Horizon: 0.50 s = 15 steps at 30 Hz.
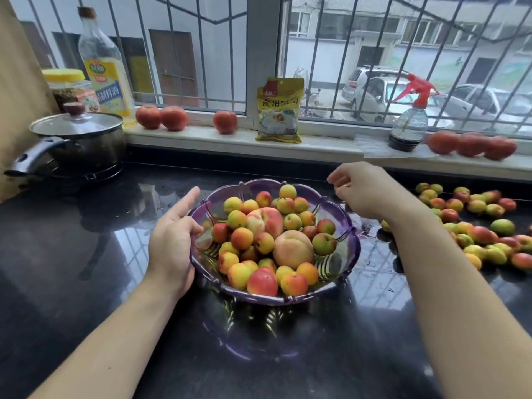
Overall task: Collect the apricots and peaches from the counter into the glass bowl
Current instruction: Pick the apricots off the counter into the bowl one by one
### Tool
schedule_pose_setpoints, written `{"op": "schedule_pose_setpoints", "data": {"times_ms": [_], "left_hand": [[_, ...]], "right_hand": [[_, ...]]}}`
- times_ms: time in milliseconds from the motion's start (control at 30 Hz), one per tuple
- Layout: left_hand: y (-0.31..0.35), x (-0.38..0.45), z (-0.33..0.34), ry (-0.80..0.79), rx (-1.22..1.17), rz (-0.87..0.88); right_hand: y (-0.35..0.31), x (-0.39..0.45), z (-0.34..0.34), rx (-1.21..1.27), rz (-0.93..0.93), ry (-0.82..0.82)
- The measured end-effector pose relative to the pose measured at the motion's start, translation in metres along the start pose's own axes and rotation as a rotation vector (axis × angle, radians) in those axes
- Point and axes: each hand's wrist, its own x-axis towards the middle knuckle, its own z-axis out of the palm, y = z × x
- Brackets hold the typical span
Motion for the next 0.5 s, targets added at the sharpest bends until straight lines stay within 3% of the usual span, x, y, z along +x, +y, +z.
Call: {"op": "schedule_pose_setpoints", "data": {"times_ms": [233, 333, 500], "left_hand": [[-0.007, -0.018, 0.007, -0.028, 0.302, 0.361], [-0.007, -0.016, 0.004, 0.0, 0.308, 0.409], [-0.009, 0.003, -0.001, 0.049, 0.073, 0.233]], "right_hand": [[0.068, 0.025, 0.024, -0.015, 0.334, 0.145], [0.075, 0.044, 0.045, -0.117, 0.244, 0.213], [0.074, 0.085, 0.074, -0.581, -0.02, 0.158]]}}
